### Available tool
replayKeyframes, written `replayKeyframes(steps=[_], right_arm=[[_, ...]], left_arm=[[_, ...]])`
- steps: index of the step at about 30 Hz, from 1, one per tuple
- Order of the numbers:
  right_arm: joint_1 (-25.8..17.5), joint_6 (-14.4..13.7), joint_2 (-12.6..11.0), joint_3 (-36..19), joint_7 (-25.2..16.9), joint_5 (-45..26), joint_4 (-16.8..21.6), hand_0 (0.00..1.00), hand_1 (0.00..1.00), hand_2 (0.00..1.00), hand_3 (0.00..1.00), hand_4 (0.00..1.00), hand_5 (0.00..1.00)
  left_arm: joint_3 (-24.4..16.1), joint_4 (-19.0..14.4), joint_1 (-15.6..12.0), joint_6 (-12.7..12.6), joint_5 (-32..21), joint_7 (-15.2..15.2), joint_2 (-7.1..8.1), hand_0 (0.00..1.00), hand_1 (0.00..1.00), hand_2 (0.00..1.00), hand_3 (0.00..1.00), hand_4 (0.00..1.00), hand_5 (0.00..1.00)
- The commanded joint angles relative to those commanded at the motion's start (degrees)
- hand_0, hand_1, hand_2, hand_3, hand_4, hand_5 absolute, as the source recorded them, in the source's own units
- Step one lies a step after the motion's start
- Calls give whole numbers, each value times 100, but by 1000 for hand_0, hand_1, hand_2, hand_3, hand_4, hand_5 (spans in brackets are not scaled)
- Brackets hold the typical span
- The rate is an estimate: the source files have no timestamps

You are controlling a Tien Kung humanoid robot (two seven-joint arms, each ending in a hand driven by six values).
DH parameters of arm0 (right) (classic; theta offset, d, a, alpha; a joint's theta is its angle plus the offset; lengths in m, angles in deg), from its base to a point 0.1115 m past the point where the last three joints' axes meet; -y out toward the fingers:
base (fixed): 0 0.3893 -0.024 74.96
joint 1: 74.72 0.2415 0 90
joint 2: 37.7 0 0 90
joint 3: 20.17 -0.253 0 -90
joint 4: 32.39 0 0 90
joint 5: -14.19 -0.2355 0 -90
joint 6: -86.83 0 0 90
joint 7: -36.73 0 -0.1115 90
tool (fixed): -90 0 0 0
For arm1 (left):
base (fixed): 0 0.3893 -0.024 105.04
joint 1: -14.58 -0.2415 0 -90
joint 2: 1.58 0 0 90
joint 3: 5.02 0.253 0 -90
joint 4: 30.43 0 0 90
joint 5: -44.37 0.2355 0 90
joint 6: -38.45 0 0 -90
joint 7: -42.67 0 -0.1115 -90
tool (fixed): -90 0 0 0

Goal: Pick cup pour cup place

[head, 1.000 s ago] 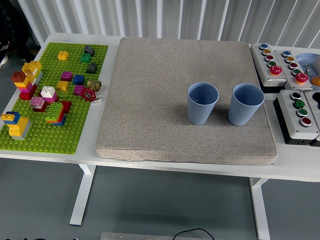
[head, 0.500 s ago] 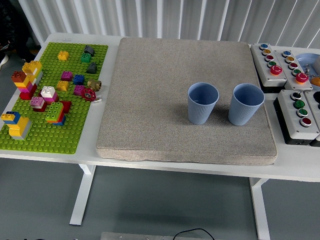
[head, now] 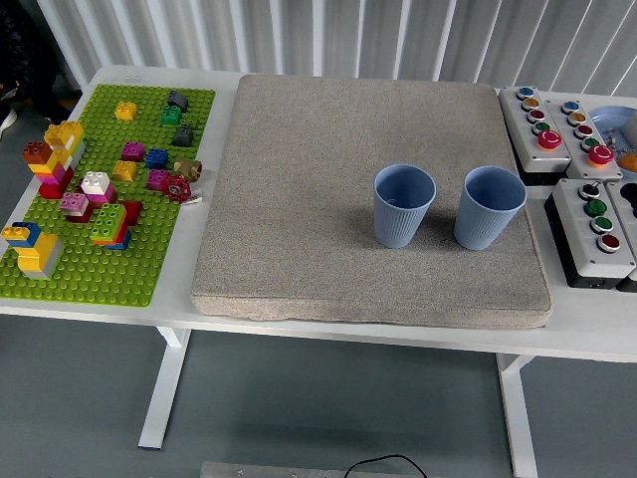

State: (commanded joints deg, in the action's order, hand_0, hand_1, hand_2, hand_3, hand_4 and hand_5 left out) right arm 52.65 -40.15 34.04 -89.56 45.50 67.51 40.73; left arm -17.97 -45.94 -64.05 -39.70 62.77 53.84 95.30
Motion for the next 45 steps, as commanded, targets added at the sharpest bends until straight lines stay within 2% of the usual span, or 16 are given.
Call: replayKeyframes(steps=[45], right_arm=[[56, 0, 8, -17, -33, -19, -5, 950, 897, 980, 953, 680, 998]], left_arm=[[7, 2, 0, 3, -14, -4, -3, 804, 845, 870, 792, 524, 998]])
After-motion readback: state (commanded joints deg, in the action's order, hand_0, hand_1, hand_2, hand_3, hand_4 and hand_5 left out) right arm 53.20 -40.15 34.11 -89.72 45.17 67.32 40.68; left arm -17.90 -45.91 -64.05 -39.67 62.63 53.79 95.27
